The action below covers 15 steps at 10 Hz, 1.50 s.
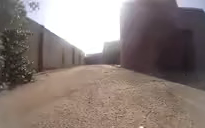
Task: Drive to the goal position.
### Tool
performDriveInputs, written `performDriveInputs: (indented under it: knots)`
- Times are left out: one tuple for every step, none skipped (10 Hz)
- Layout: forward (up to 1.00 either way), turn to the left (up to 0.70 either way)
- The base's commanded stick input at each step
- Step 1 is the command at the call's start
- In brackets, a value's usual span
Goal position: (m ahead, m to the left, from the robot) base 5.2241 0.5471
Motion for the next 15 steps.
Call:
performDriveInputs:
  knots:
    - [1.00,0.00]
    - [1.00,0.00]
    - [1.00,0.00]
    - [1.00,0.00]
    - [1.00,0.00]
    - [1.00,0.00]
    - [1.00,0.00]
    - [1.00,0.00]
    - [1.00,0.00]
    - [1.00,0.00]
    - [1.00,0.00]
    - [1.00,0.00]
    - [1.00,0.00]
    - [1.00,0.00]
    - [1.00,0.00]
